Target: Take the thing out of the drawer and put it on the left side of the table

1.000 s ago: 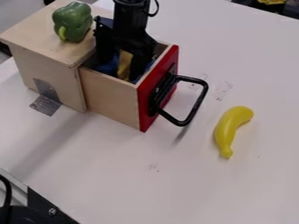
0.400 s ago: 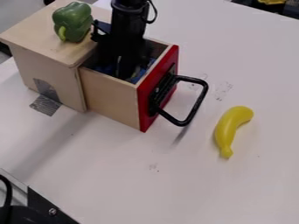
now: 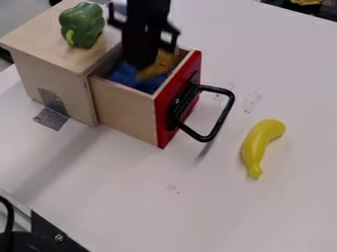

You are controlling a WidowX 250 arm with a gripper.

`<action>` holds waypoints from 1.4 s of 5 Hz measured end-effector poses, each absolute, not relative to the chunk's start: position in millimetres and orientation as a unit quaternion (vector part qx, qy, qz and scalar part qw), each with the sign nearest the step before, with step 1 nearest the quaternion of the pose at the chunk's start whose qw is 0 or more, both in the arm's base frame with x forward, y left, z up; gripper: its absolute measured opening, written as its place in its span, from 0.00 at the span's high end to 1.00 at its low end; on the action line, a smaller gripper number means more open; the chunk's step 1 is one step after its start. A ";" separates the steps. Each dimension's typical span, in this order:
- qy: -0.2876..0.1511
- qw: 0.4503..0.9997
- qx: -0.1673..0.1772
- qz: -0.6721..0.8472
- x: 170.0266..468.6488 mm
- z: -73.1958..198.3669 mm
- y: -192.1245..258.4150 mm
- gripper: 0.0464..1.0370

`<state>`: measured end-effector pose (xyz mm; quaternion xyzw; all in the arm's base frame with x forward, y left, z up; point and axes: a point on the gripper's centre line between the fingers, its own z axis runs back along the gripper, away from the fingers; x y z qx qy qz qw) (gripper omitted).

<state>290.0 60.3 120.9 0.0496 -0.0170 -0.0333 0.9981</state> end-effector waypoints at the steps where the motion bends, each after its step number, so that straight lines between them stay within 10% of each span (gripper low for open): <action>1: -0.055 0.997 0.022 -0.051 278.6 158.6 46.2 0.93; 3: -0.022 0.997 -0.043 -0.066 220.8 160.5 42.8 0.94; 7: -0.009 0.999 0.002 -0.042 130.9 73.1 51.2 0.94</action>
